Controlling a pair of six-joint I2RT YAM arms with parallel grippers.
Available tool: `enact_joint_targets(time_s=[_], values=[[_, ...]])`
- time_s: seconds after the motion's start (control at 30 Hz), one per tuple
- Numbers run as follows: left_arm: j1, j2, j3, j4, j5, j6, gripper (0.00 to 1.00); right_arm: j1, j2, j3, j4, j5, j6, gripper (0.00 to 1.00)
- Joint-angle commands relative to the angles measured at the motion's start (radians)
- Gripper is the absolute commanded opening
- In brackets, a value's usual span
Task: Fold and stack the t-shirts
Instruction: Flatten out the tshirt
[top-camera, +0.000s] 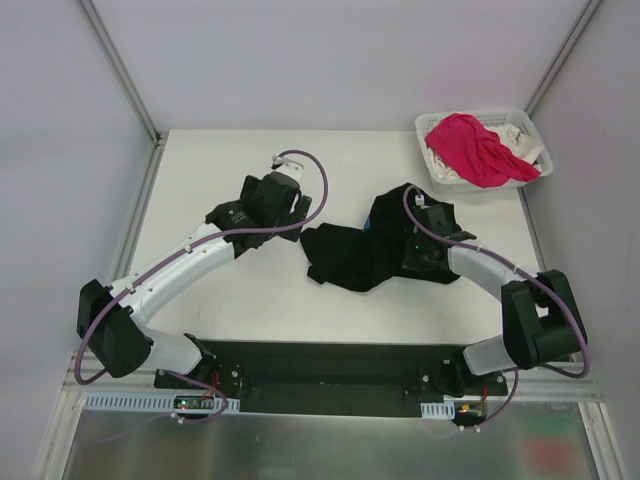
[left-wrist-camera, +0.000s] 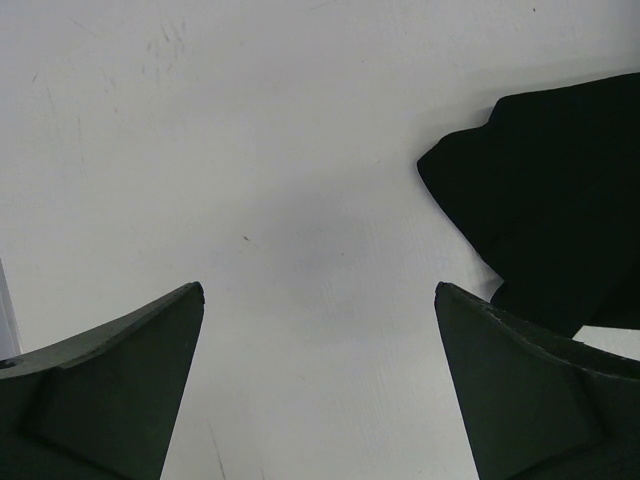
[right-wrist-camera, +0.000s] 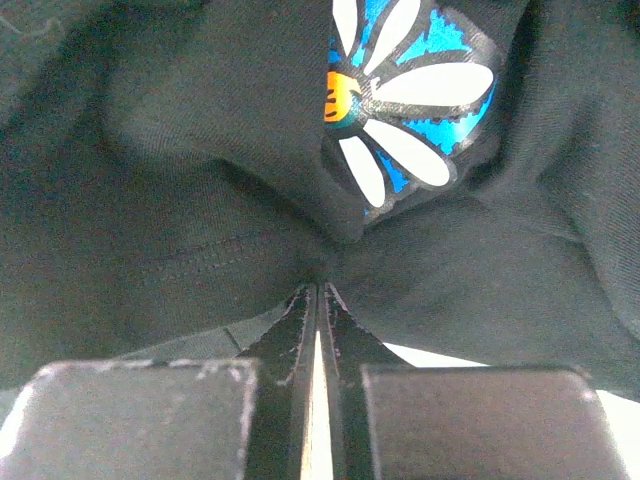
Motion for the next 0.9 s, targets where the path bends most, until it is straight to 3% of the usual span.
enact_joint_targets(time_s=[0.0, 0.4, 0.87], values=[[-0.011, -0.005, 0.006, -0.013, -0.006, -0.008, 0.99, -0.007, -0.071, 0.035, -0.001, 0.045, 0.002, 0.01], [-0.016, -0.003, -0.001, -0.013, 0.002, -0.019, 0.99, -0.022, -0.165, 0.044, -0.034, 0.079, 0.004, 0.01], [-0.026, -0.006, -0.002, -0.014, 0.009, -0.015, 0.99, -0.073, -0.387, -0.025, -0.074, 0.342, 0.065, 0.01]])
